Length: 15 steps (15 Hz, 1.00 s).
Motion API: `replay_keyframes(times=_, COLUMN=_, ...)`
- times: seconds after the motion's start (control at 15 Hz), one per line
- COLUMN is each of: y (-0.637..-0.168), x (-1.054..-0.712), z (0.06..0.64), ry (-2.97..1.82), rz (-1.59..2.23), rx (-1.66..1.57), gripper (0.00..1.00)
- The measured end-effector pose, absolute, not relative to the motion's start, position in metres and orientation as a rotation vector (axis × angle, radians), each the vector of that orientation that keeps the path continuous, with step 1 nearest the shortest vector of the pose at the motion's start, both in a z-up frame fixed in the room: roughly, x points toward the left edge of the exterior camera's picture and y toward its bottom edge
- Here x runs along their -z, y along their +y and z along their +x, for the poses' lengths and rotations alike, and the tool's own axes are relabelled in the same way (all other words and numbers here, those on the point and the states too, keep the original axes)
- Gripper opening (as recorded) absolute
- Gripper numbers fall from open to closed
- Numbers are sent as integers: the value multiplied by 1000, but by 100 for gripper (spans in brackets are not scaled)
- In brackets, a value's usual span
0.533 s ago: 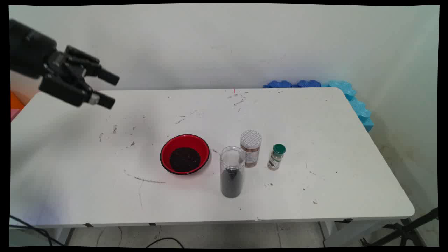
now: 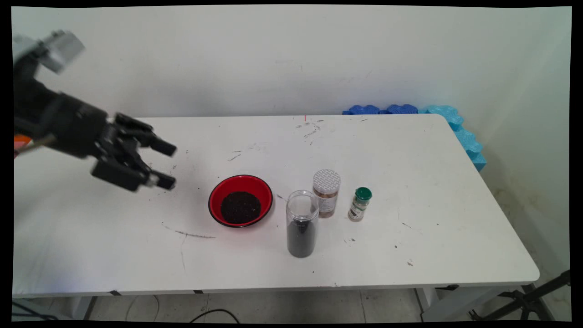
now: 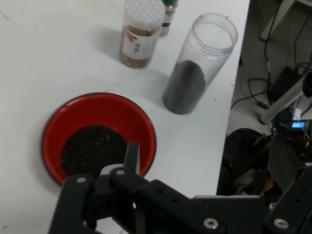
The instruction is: Pick up the black seasoning powder from the table
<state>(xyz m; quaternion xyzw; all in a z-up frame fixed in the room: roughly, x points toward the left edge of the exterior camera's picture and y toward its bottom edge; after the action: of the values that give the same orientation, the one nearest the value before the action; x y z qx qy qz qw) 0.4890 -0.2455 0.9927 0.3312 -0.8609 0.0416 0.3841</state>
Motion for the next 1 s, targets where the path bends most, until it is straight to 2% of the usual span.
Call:
replay_keyframes(times=0.6, y=-268, x=-918, z=429, ry=-2185, rz=737, rx=-86, gripper=100)
replay_keyframes(times=1.0, y=-287, x=-887, z=395, ry=-2205, rz=621, rx=-102, gripper=100)
